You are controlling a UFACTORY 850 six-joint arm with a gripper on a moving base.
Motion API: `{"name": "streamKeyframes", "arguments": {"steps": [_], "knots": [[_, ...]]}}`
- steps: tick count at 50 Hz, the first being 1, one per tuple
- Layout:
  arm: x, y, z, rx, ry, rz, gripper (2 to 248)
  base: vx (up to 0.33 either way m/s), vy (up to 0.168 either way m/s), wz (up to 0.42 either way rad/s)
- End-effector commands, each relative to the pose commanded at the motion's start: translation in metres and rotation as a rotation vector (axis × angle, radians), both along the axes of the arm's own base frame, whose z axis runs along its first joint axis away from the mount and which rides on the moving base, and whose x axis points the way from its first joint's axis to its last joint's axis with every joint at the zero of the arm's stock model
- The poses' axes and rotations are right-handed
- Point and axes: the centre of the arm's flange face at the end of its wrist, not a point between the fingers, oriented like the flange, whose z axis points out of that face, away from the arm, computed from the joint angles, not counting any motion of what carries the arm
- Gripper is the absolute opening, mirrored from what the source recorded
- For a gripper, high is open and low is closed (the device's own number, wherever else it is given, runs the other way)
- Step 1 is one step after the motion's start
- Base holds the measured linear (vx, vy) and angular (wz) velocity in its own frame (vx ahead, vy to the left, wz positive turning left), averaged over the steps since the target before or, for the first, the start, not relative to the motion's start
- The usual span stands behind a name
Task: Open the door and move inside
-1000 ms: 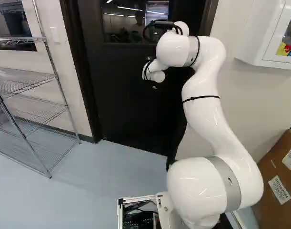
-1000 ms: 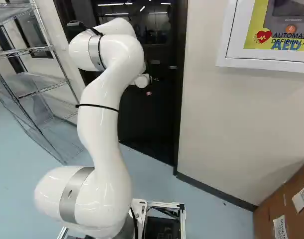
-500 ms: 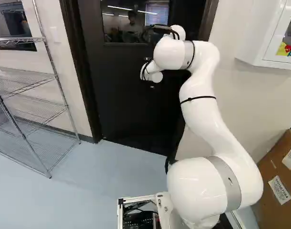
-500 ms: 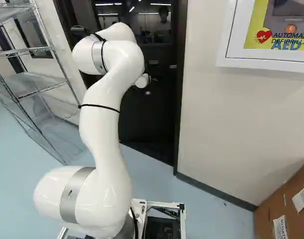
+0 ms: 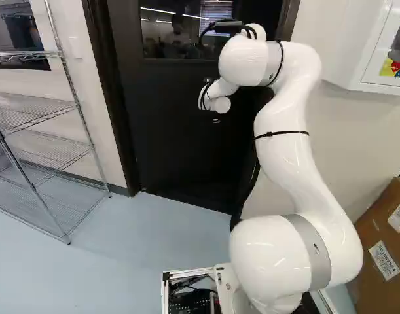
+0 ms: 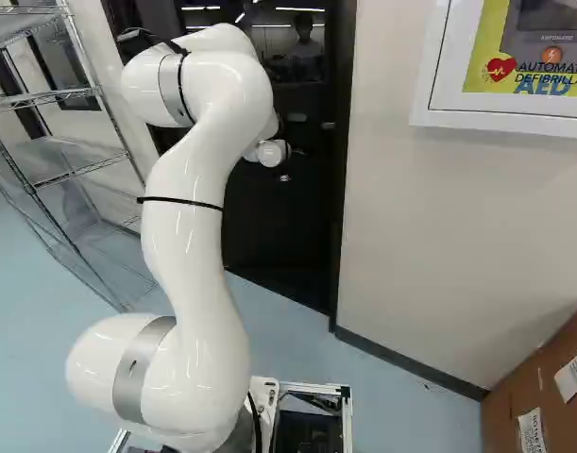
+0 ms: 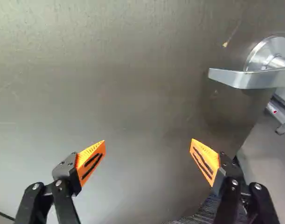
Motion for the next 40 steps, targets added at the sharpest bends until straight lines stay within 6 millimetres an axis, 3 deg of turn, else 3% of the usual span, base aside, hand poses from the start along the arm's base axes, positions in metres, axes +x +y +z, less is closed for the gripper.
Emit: {"name": "streamKeyframes", "arguments": {"steps": [21, 40], "knots": [[-0.041, -0.013, 0.007, -0.007, 0.034, -0.011, 247, 0.0, 0.0, 0.0], [-0.078, -0.01, 0.013, -0.046, 0.064, 0.036, 247, 0.0, 0.0, 0.0]]}}
